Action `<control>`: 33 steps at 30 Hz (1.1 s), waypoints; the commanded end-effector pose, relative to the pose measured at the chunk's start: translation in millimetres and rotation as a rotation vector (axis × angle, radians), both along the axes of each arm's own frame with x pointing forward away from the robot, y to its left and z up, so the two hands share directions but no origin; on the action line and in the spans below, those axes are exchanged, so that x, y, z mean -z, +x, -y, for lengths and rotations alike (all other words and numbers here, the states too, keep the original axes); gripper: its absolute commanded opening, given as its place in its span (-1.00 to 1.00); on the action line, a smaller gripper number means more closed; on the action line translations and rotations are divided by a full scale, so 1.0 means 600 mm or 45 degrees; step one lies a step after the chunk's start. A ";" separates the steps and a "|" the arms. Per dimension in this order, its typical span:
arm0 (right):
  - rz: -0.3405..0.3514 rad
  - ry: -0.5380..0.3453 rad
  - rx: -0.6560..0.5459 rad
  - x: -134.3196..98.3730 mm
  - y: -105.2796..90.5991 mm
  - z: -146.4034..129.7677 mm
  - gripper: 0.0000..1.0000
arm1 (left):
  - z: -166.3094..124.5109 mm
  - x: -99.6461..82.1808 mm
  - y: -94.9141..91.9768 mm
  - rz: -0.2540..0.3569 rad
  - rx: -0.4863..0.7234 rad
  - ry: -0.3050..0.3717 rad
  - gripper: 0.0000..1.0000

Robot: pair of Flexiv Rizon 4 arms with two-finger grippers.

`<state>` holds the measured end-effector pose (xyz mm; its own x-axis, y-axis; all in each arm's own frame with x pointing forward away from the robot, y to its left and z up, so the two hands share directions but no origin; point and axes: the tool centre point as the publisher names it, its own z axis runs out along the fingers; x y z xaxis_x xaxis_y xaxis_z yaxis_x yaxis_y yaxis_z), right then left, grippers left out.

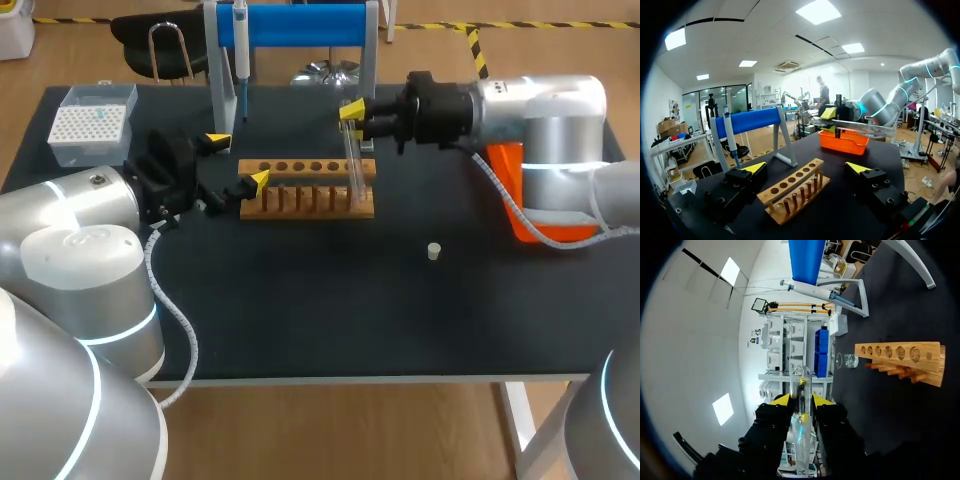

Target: Invert the test tube, pick up the pipette, mount the tip to pipette, aspirate from beaker and dispense into the tube, eject the tip, return the pipette, and cap with the stopper.

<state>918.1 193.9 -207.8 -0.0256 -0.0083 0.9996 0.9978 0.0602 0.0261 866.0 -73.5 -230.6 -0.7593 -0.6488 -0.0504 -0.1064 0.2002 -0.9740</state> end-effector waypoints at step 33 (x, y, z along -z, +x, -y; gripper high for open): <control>0.001 -0.009 0.021 -0.003 -0.005 -0.001 -1.00 | -0.001 0.003 -0.001 0.008 0.000 -0.008 1.00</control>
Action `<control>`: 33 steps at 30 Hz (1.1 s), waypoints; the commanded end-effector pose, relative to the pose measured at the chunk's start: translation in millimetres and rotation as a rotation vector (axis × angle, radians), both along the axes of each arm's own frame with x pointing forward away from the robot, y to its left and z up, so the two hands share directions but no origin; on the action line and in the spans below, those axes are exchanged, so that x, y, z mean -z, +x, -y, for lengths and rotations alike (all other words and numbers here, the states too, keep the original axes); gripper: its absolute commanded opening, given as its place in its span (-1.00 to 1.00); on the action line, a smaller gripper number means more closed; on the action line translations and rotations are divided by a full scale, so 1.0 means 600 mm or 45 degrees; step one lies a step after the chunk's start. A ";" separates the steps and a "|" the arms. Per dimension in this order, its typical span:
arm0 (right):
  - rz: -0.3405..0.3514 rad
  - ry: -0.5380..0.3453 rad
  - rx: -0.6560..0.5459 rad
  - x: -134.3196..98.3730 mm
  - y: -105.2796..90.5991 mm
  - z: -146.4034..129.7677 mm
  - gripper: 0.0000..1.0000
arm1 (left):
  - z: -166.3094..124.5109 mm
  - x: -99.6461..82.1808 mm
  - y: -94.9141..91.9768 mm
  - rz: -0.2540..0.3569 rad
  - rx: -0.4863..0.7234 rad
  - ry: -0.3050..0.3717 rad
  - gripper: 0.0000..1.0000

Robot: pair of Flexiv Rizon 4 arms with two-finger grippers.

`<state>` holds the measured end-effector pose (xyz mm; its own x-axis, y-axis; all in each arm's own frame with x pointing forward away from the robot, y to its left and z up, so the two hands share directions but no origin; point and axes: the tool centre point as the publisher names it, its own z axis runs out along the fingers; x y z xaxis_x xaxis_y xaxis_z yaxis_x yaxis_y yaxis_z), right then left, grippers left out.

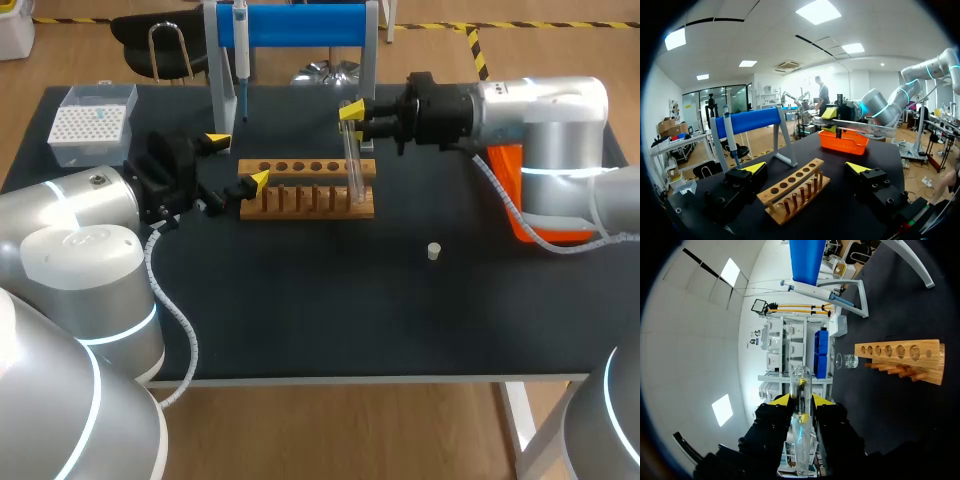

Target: Invert the test tube, pick up the pipette, mount the tip to pipette, aspirate from beaker and dispense into the tube, eject the tip, return the pipette, and cap with the stopper.

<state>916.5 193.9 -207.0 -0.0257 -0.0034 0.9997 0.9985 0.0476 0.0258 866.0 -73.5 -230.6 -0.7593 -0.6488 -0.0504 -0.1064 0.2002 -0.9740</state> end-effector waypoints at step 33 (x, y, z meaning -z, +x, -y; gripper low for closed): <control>0.001 -0.003 0.005 -0.002 -0.002 0.000 -1.00 | 0.054 -0.069 -0.032 1.513 0.577 0.577 1.00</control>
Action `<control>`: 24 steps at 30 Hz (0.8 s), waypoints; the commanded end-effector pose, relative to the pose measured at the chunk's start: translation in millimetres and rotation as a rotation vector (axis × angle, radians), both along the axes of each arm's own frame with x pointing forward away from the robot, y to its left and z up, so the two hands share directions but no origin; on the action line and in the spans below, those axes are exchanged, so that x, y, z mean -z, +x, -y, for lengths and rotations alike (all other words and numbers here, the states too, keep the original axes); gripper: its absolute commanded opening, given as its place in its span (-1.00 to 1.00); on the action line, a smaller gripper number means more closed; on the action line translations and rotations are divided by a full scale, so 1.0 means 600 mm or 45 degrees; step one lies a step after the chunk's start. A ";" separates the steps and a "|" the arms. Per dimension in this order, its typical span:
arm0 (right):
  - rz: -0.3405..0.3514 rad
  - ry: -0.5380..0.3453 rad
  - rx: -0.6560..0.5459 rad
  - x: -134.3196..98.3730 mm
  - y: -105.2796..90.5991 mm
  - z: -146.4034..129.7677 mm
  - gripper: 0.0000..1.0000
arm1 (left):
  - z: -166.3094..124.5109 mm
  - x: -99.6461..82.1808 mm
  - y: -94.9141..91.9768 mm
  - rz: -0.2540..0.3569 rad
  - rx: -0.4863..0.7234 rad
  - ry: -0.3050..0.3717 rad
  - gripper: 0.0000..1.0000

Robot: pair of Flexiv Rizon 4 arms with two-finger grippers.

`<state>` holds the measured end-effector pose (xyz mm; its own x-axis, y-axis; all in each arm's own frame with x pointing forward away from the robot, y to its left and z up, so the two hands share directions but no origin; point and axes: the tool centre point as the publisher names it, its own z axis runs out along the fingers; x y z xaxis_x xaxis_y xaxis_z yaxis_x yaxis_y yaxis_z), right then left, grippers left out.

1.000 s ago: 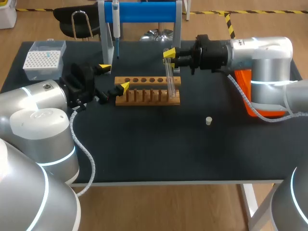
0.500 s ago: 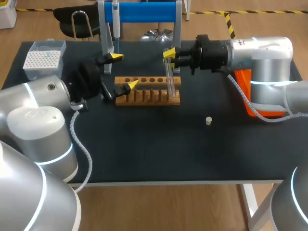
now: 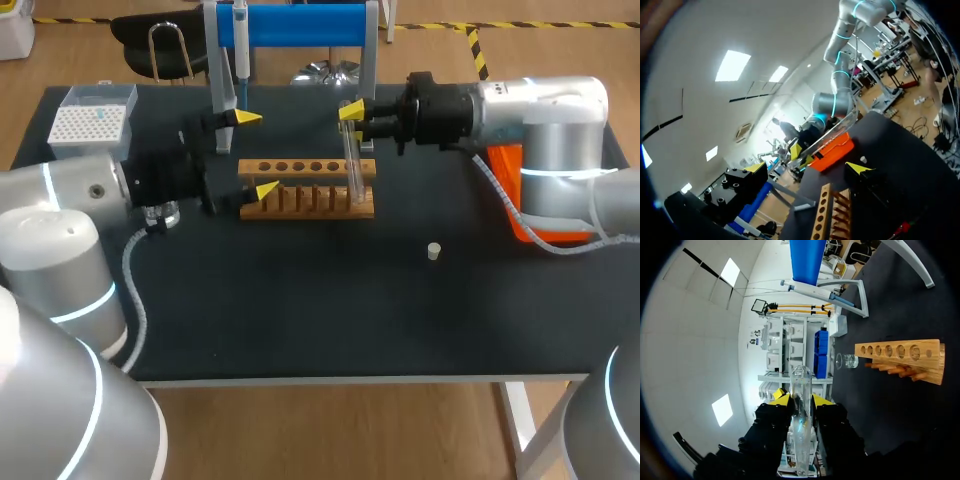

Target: Invert the test tube, pick up the pipette, mount the tip to pipette, aspirate from beaker and dispense into the tube, eject the tip, return the pipette, and cap with the stopper.

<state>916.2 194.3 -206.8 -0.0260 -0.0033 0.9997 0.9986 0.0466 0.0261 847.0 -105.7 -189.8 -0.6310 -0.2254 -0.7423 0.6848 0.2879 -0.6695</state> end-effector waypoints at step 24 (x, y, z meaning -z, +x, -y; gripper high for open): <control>0.001 -0.003 0.004 -0.001 -0.002 0.000 -1.00 | 0.080 0.002 -0.004 1.070 0.228 0.291 1.00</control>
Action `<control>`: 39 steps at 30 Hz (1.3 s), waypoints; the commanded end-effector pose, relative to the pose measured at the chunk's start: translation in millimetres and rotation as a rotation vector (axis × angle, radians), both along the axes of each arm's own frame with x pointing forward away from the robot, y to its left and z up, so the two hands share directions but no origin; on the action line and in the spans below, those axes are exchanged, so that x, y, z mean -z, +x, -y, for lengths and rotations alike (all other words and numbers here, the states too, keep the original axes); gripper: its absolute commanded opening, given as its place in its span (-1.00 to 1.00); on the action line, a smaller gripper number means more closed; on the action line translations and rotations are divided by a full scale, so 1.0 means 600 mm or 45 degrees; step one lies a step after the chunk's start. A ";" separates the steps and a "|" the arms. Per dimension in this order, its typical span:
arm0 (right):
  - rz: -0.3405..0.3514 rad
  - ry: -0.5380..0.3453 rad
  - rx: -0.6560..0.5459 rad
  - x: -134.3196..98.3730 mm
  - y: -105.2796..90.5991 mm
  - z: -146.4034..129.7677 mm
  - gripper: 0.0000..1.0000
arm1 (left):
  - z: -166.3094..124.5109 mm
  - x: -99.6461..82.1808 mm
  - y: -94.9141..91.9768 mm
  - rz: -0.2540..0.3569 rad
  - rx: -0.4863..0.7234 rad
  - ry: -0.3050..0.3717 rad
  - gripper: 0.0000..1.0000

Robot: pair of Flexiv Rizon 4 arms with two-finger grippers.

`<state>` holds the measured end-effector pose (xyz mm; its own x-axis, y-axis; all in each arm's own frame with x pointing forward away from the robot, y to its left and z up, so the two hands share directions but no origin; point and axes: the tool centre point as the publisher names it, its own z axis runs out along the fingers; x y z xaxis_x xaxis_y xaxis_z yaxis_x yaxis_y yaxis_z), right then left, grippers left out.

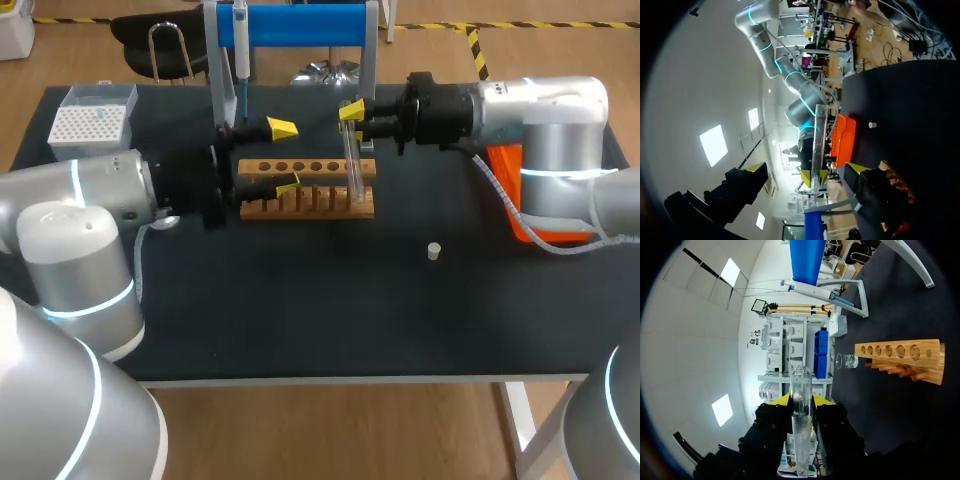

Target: Invert the test tube, pick up the pipette, mount the tip to pipette, aspirate from beaker and dispense into the tube, eject the tip, return the pipette, and cap with the stopper.

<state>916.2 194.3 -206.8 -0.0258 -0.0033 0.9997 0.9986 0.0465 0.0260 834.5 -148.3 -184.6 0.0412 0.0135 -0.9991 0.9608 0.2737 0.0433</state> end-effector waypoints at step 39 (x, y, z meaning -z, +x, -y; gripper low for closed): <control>0.001 -0.003 0.004 -0.001 -0.001 0.000 -1.00 | 0.135 0.024 -0.006 0.110 0.246 0.049 0.74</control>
